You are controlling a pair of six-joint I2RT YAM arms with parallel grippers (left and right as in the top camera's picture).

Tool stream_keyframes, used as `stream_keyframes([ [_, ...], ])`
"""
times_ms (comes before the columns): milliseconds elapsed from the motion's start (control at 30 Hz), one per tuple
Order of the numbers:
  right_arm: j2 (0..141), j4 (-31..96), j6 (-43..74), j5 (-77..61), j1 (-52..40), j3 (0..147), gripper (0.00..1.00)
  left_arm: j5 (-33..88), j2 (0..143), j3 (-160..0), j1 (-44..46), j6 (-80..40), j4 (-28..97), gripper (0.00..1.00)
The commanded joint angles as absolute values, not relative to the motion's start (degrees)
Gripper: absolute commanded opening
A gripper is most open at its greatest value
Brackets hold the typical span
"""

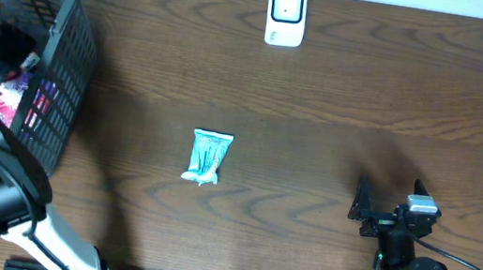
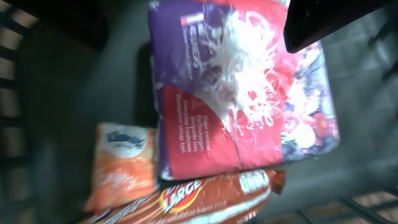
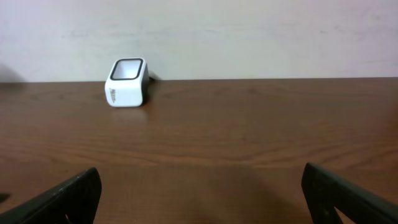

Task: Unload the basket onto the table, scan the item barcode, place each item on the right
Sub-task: 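Reach the left gripper back into the basket and grasp the red-purple bag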

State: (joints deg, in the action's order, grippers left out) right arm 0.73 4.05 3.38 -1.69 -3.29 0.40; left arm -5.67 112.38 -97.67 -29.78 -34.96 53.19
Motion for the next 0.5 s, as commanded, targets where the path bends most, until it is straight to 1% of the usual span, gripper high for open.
stream_keyframes([
  [0, 0.6, 4.3, 2.7, -1.6, -3.6, 0.3, 0.99, -7.4, 116.2, -97.3, -29.8, -35.9, 53.2, 0.9],
  [133, 0.6, 4.3, 2.7, -1.6, -3.6, 0.3, 0.99, -7.6, 121.4, -97.3, -29.8, -35.9, 53.2, 0.88],
  [167, 0.6, 4.3, 2.7, -1.6, -3.6, 0.3, 0.99, -7.9, 122.5, -97.3, -29.8, -35.7, 53.3, 0.82],
  [200, 0.6, 4.3, 2.7, -1.6, -3.6, 0.3, 0.99, -8.3, 123.6, -97.3, -29.8, -35.7, 53.5, 0.76],
  [233, 0.6, 4.3, 2.7, -1.6, -3.6, 0.3, 0.99, -8.6, 124.8, -97.3, -29.8, -35.7, 53.7, 0.64],
  [267, 0.6, 4.3, 2.7, -1.6, -3.6, 0.3, 0.99, -8.6, 125.6, -97.3, -29.8, -35.7, 53.8, 0.55],
  [333, 0.6, 4.3, 2.7, -1.6, -3.6, 0.3, 0.99, -8.6, 126.6, -97.3, -29.8, -35.7, 53.9, 0.31],
  [367, 0.6, 4.3, 2.7, -1.6, -3.6, 0.3, 0.99, -8.6, 126.8, -97.3, -29.8, -35.7, 54.1, 0.24],
  [400, 0.6, 4.3, 2.7, -1.6, -3.6, 0.3, 0.99, -8.6, 126.9, -97.3, -29.8, -35.7, 54.2, 0.11],
  [433, 0.6, 4.3, 2.7, -1.6, -3.6, 0.3, 0.99, -8.6, 126.8, -97.3, -29.8, -35.7, 54.4, 0.07],
  [467, 0.6, 4.3, 2.7, -1.6, -3.6, 0.3, 0.99, -8.3, 126.5, -97.3, -29.8, -35.7, 54.7, 0.07],
])
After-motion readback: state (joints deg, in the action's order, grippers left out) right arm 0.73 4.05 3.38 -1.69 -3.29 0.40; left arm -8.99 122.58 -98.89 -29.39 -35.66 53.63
